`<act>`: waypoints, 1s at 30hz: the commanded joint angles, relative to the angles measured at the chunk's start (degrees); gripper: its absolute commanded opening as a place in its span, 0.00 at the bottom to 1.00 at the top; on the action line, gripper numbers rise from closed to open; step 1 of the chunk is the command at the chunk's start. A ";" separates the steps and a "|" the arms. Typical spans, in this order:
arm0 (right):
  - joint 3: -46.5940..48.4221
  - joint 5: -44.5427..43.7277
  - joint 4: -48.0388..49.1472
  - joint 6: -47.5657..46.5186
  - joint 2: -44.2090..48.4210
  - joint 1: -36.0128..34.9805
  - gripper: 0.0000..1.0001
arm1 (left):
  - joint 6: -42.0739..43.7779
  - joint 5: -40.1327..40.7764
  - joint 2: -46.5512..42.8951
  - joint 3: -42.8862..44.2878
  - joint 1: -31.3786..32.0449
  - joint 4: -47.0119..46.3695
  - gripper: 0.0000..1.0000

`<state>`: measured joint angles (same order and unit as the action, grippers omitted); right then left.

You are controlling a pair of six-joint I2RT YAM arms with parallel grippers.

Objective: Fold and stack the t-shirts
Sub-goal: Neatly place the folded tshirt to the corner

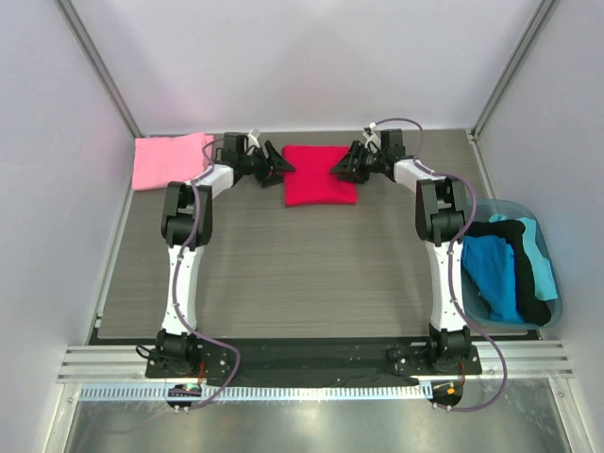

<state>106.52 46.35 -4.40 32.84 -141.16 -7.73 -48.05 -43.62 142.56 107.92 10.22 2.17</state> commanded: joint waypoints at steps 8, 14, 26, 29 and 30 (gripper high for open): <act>2.73 -2.05 -2.19 -3.05 -2.45 -0.71 0.54 | -4.42 -2.44 7.02 3.26 1.56 -6.56 0.52; 3.70 -2.05 -2.10 -3.22 -3.07 -1.41 0.54 | -3.63 -2.61 9.14 6.43 2.88 -7.36 0.48; 1.24 0.84 -4.20 -5.06 6.06 1.30 0.55 | 2.68 -3.84 -0.16 2.22 1.30 -0.72 0.00; 1.15 1.90 -8.23 -7.95 10.97 3.32 0.55 | 12.26 -5.69 -6.58 0.89 -0.98 7.90 0.00; 1.15 2.08 -9.38 -10.06 12.04 4.81 0.55 | 14.89 -5.87 -7.99 -0.07 -1.69 15.07 0.00</act>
<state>107.02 46.78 -10.26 27.94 -138.61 -6.46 -43.20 -46.78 143.83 108.77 11.40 3.77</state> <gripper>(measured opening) 0.547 0.058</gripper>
